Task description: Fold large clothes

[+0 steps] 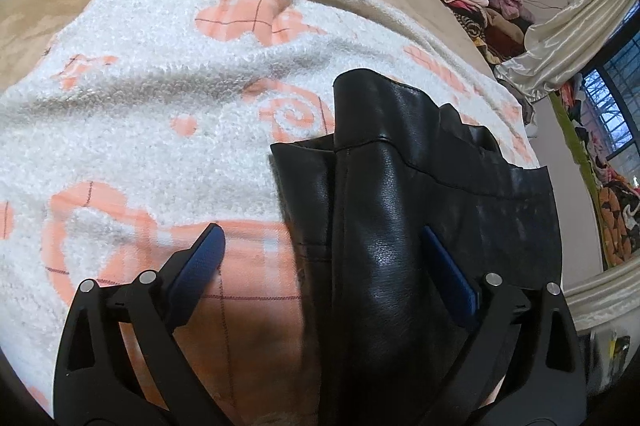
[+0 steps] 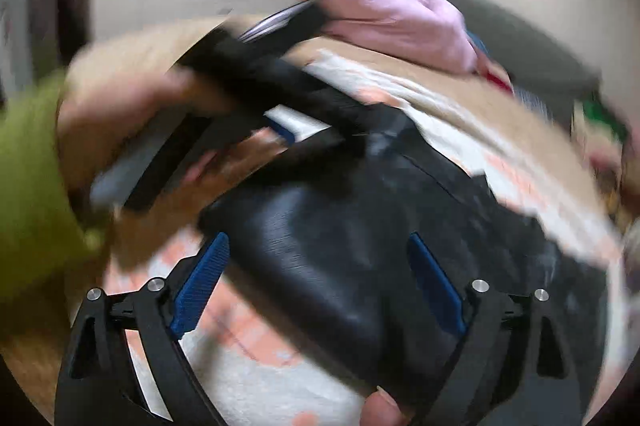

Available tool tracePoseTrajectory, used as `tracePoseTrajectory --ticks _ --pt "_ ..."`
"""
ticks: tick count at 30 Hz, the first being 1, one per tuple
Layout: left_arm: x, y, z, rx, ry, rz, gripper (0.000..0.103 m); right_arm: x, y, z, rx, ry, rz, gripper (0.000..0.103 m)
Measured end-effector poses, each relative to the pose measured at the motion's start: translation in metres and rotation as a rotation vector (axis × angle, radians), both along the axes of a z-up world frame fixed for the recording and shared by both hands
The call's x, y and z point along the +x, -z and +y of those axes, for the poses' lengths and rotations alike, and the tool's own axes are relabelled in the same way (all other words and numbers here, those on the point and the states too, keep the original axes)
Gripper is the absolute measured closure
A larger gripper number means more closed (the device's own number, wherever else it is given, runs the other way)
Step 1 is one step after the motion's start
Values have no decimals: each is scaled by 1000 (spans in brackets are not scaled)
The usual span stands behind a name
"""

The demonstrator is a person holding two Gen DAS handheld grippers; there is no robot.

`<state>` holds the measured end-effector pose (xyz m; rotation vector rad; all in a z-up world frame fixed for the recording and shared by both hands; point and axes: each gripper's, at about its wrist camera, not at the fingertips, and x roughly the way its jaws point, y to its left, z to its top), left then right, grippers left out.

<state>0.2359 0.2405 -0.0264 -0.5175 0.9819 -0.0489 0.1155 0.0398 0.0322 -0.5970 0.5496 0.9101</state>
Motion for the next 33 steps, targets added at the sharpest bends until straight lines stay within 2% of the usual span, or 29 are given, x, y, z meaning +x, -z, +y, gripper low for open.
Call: tracePoseTrajectory --ticks 2,4,7,8,10,11,12,15,21,23,24,25,26,28,30,33 --pt "0 0 1 -2 -6 5 12 -13 19 21 -134 -7 -105 12" --pt "-1 -1 2 5 -11 5 10 -22 33 34 -225 -4 -211 12" --pt "-2 -2 3 11 -12 6 10 -28 46 48 -282 0 -305 14" --pt "-3 -2 3 13 -12 7 10 -28 48 50 -282 5 -328 16" --pt "-3 -3 4 12 -16 8 10 -28 49 53 -276 5 -351 30" --pt "-3 -3 4 11 -22 6 10 -30 47 53 -267 -3 -350 48" --pt "-3 -4 5 11 -25 6 10 -32 46 54 -260 -6 -349 58" --pt "-5 -4 4 15 -22 13 10 -37 39 50 -230 3 -382 68" --pt "-8 -8 1 -33 -31 -14 10 -28 13 38 -124 37 -341 74" --pt "-9 -9 -2 -79 -16 -40 21 -28 9 37 -105 39 -344 75" --pt "-9 -10 -4 -111 1 -57 43 -29 7 35 -98 35 -349 76" --pt "-8 -12 -8 -141 24 -70 55 -30 7 30 -92 31 -356 76" --pt "-9 -17 -14 -117 28 -84 55 -31 6 28 -85 28 -360 77" --pt "-12 -28 -22 -90 36 -123 65 -29 3 22 -64 26 -366 78" --pt "-15 -39 -26 -113 20 -149 69 -29 -3 16 -40 26 -365 79" --pt "-21 -69 -43 -78 17 -217 71 -25 -19 -1 17 35 -375 80"
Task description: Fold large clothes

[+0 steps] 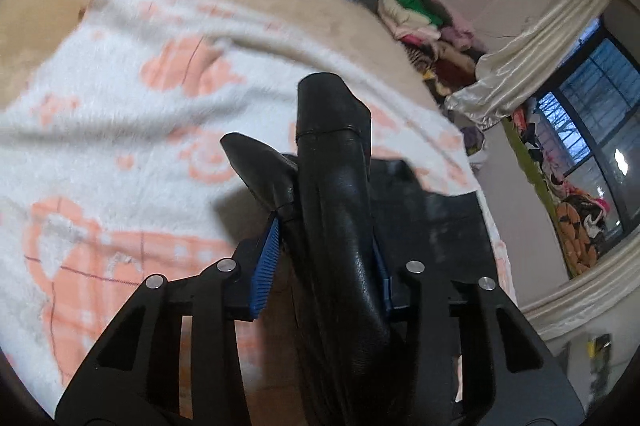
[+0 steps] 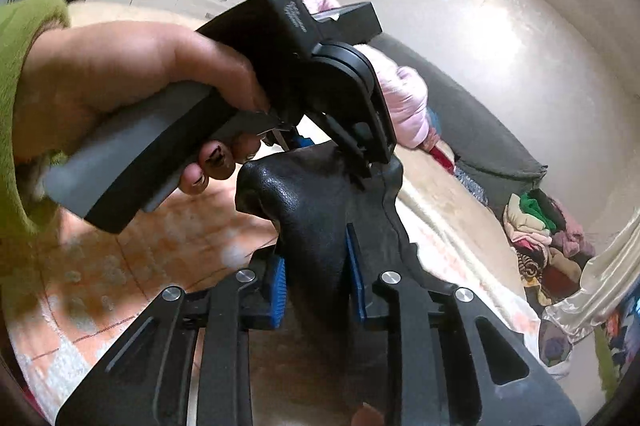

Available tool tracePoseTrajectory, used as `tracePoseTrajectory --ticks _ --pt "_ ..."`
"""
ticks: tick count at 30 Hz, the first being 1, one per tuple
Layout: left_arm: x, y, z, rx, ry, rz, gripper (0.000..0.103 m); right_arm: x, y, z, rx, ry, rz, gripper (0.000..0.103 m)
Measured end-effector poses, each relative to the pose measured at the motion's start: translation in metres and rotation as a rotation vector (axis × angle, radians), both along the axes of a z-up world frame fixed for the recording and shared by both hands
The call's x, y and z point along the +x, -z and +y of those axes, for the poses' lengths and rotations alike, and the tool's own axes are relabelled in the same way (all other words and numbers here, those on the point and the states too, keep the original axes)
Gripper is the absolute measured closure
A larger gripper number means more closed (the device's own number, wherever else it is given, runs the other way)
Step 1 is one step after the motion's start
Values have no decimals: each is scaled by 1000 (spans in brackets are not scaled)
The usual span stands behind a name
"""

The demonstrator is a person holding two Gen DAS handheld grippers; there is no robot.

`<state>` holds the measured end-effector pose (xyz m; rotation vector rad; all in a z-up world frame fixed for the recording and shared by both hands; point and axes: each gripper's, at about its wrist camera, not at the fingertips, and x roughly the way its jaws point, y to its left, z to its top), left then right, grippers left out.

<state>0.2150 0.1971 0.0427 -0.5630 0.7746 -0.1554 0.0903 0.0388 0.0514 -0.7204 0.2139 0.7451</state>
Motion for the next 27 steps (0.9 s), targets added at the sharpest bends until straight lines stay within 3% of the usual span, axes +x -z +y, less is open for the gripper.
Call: tracePoseTrajectory --ticks 3,11,21,27 --pt "3 -26 -20 11 6 -31 71 6 -25 -27 97 10 31 80" --pt "17 -94 -119 169 88 -143 68 26 -72 -112 301 82 75 83" --pt "38 -120 -221 290 183 -183 57 42 -83 -208 487 185 183 84" --pt "58 -119 -270 366 230 -168 51 64 -71 -257 631 246 320 84"
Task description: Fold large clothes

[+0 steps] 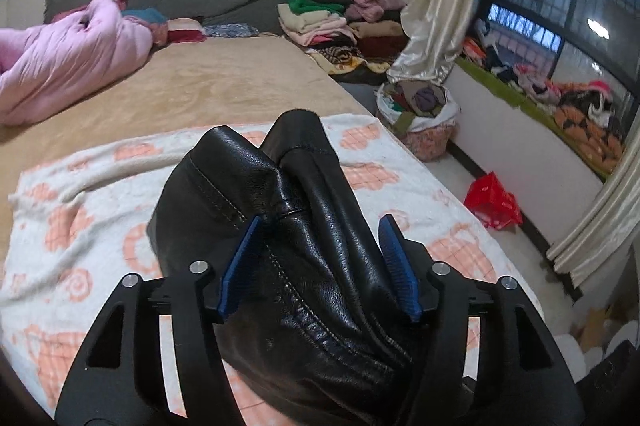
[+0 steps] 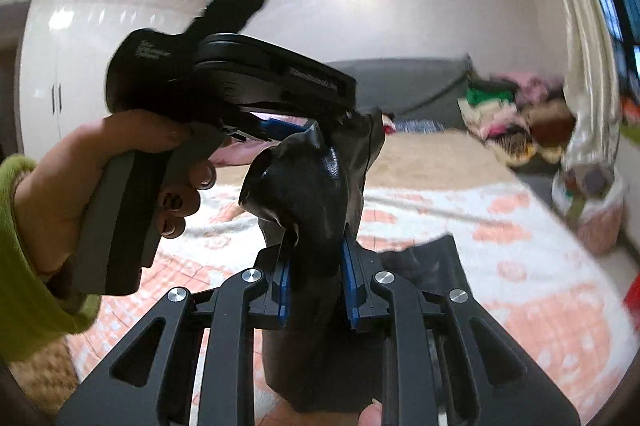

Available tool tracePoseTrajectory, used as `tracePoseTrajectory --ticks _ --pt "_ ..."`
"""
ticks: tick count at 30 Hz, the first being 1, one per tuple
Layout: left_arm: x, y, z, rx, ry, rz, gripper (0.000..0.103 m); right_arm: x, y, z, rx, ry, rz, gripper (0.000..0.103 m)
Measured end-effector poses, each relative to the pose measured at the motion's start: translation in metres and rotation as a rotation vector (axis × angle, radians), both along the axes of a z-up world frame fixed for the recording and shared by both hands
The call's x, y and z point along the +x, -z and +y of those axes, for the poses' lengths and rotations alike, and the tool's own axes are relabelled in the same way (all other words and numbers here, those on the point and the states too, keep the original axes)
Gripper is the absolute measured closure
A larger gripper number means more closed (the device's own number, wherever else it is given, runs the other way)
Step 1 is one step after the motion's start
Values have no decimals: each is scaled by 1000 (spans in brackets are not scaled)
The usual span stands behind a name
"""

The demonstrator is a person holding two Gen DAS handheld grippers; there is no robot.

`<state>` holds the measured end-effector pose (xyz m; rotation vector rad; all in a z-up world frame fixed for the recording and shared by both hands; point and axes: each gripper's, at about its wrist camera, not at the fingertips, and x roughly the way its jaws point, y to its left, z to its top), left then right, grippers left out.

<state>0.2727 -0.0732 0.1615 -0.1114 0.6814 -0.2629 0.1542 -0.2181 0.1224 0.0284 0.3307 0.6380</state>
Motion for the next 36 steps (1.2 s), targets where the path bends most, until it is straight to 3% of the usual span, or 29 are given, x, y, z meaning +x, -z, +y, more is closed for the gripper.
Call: tracePoseTrajectory --ticks 6,10,13,16,19,21,22,23,25,27,29,31,33,36 --pt "16 21 -17 1 23 66 49 28 32 -39 225 -34 249 84" --pt "8 26 -3 -84 25 56 37 49 61 -65 337 -8 429 84" --pt "4 35 8 -82 -6 65 36 65 78 -82 392 20 543 84" --pt "-2 63 21 -46 -43 116 35 66 96 -94 487 28 669 84" --pt "-9 96 28 11 -58 176 34 69 123 -109 636 34 816 79" --pt "-15 116 33 16 -51 215 34 67 135 -115 659 61 866 66" --pt "-16 123 34 14 -46 234 34 68 135 -116 655 66 871 59" --pt "-17 133 35 10 -36 258 34 68 133 -116 644 70 876 46" --pt "-20 141 33 21 -42 257 32 74 121 -114 597 59 863 33" --pt "-22 141 34 22 -40 249 32 72 96 -112 528 98 780 13" --pt "-22 140 34 9 -38 247 32 78 75 -114 468 123 698 9" --pt "-22 140 35 6 -40 246 32 88 50 -104 342 149 639 8" --pt "-22 140 34 8 -39 243 32 106 37 -82 192 121 635 8" --pt "-23 141 31 9 -39 240 32 141 40 -46 6 127 687 8"
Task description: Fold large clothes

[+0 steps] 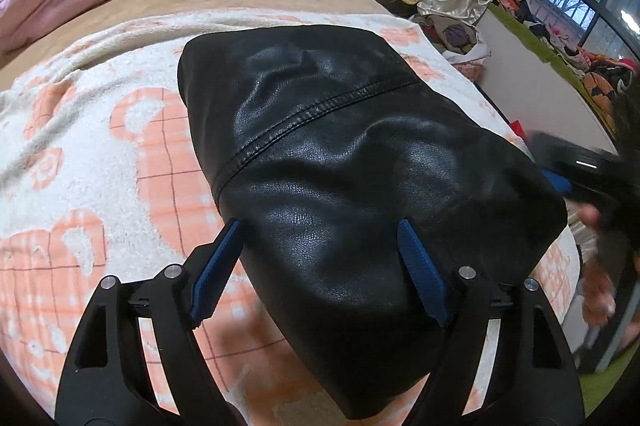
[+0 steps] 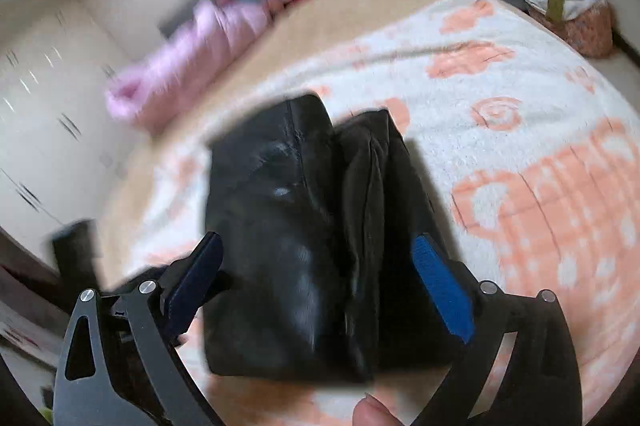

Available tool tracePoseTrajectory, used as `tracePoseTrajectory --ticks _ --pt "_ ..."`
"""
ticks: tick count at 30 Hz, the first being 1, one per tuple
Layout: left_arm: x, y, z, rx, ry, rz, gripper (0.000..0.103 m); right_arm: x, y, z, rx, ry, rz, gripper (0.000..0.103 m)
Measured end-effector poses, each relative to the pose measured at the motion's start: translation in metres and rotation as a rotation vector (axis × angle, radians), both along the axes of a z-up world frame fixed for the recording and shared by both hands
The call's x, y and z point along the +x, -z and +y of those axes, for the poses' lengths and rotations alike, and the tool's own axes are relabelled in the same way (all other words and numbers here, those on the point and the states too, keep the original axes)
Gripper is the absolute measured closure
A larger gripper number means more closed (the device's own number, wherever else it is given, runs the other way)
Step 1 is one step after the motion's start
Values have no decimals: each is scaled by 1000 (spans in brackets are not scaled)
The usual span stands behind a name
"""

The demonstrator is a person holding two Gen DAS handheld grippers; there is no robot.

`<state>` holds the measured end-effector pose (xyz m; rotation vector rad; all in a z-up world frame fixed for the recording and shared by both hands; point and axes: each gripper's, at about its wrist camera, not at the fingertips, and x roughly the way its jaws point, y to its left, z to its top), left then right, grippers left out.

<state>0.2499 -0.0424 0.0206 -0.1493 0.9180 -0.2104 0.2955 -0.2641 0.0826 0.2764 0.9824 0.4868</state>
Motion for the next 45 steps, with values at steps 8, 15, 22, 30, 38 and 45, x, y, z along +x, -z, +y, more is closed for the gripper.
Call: tracePoseTrajectory --ticks 8,15,22,30,38,45 --pt "-2 -8 15 -37 -1 -12 24 9 -20 32 35 -161 -127 78" --pt "4 4 15 -106 -6 52 17 19 32 -45 255 -65 -20 78" --pt "6 25 -5 -111 3 89 10 16 66 -64 179 11 -5 58" --pt "8 22 -11 -84 11 84 10 4 67 -79 174 57 42 13" --pt "7 22 -6 -83 19 86 10 -21 74 -100 316 31 102 13" --pt "8 24 -8 -72 28 96 10 -16 89 -90 255 32 160 47"
